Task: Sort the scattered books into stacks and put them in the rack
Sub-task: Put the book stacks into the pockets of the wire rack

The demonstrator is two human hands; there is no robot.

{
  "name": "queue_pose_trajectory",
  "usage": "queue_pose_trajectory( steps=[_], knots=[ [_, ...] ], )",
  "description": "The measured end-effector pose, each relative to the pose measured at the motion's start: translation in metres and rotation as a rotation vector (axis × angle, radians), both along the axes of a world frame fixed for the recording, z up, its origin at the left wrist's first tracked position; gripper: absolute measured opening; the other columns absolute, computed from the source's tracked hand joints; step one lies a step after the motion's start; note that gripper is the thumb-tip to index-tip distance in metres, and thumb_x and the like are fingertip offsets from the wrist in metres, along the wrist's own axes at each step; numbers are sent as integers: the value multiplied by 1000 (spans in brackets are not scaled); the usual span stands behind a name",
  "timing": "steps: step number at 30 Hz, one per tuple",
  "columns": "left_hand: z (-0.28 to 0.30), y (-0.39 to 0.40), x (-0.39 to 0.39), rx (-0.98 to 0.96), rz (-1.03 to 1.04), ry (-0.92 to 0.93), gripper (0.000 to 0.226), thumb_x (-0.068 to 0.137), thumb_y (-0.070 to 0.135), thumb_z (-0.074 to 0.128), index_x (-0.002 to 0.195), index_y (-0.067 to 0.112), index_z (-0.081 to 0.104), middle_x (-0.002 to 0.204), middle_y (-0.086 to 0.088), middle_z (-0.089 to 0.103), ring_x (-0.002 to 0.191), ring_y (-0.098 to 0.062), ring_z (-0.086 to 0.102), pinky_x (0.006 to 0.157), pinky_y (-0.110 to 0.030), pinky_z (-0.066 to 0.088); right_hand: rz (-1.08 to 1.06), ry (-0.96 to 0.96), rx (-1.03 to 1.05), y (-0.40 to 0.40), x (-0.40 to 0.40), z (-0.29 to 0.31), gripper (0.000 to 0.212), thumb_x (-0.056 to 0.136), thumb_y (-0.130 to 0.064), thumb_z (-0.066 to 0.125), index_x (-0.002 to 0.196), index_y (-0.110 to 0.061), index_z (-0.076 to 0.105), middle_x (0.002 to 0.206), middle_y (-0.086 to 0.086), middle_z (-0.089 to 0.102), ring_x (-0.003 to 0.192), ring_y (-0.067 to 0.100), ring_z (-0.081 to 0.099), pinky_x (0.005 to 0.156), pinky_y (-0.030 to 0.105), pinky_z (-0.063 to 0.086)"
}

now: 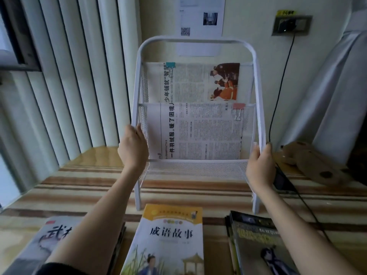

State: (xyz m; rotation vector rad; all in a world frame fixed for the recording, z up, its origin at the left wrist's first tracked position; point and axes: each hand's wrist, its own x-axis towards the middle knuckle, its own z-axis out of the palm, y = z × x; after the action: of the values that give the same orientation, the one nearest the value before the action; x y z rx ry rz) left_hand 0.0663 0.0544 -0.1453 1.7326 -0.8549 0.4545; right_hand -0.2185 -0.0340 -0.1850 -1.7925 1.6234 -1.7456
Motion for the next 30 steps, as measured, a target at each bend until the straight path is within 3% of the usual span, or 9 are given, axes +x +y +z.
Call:
queue_pose_trajectory(
  steps=[5,7,9,11,14,17,20,23,30],
  knots=[
    [0,10,-1,31,-43,7,33,101,36,30,90,7,38,69,-14,53,60,-34,53,52,-35,37,-6,17,26,17,-4,6,20,102,-28,34,93,-10,36,73,9,49,52,13,43,42,24,24],
    [1,13,-3,47,-69,9,30,102,33,31,93,5,40,71,-13,53,64,-37,56,53,-37,38,-34,4,81,20,1,7,22,101,-26,35,102,-5,39,89,17,54,71,28,56,49,28,34],
    [0,20,-8,111,-70,25,28,102,26,32,109,-1,41,90,-19,55,82,-42,58,61,-42,41,-137,36,167,29,6,3,38,98,-26,42,127,-1,37,127,23,47,114,38,49,79,42,46],
    [-13,34,-20,208,-74,86,47,101,21,32,139,-5,22,132,-29,38,120,-45,41,89,-50,42,-155,76,107,57,14,-6,60,95,-25,48,145,-4,21,151,20,23,137,36,26,107,49,33],
    [-46,78,-46,213,-164,158,62,101,20,29,149,-1,-4,154,-25,4,141,-39,11,114,-47,21,239,192,152,122,30,-26,74,98,-33,43,151,-10,-3,159,11,-5,146,25,-1,119,43,12],
    [-74,124,-60,198,-274,143,48,100,20,37,143,2,30,143,-19,35,124,-31,45,98,-38,40,630,220,631,177,42,-39,81,97,-48,36,148,-18,-18,159,6,-6,146,25,10,114,33,25],
    [-92,140,-62,473,-416,274,44,96,21,45,138,6,42,124,-15,57,110,-27,56,91,-33,45,691,13,958,197,49,-46,82,97,-49,39,150,-19,-16,159,3,7,141,25,25,102,32,33],
    [-104,148,-62,695,-534,446,59,96,31,47,142,-1,30,86,-5,59,83,-25,60,67,-27,39,682,-159,978,207,53,-53,83,95,-45,48,151,-22,-9,159,0,10,142,24,23,105,36,31],
    [-103,151,-63,663,-618,598,45,95,35,51,130,8,42,123,-7,57,103,-18,57,73,-20,43,698,-275,872,210,55,-56,83,91,-20,62,151,-29,6,148,-2,36,105,10,48,58,7,41]
  ],
)
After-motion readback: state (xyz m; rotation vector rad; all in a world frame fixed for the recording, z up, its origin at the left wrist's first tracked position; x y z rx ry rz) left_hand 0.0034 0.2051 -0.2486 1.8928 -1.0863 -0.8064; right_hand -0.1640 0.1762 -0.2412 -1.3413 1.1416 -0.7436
